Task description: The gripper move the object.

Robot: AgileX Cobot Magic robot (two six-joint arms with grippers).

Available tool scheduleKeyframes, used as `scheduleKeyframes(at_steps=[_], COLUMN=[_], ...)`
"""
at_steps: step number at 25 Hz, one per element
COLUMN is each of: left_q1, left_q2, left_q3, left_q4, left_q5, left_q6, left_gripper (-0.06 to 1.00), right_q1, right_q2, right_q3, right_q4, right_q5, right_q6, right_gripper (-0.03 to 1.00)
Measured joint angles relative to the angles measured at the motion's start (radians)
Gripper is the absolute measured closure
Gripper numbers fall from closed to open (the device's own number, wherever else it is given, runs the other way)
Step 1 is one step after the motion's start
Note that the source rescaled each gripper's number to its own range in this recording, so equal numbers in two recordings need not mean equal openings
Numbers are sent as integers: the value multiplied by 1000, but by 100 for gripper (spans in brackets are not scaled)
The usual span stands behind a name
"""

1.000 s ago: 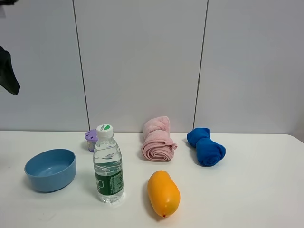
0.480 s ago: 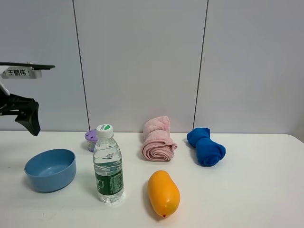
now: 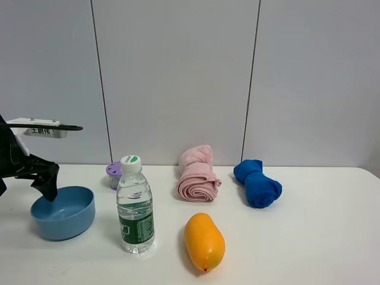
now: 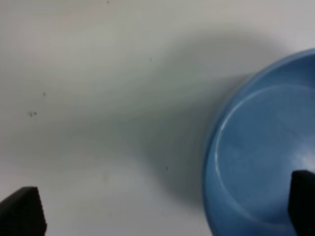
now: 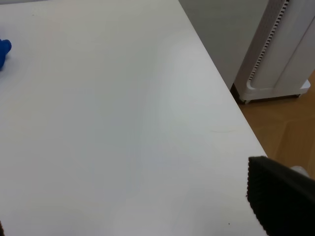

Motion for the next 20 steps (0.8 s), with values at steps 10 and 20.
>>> scheduleKeyframes(at_steps=[10,20], left_q1=[0,0], left_q2=[108,134], left_q3=[0,0], left_q4=[2,2], left_q5=[-89,-93], left_q6=[1,3], left_gripper=[-6,2], right_q1=[0,0], right_q2=[0,0], right_q3=[0,0], right_q4=[0,0], right_q5=[0,0], right_q6=[0,0], right_gripper=[-3,-3])
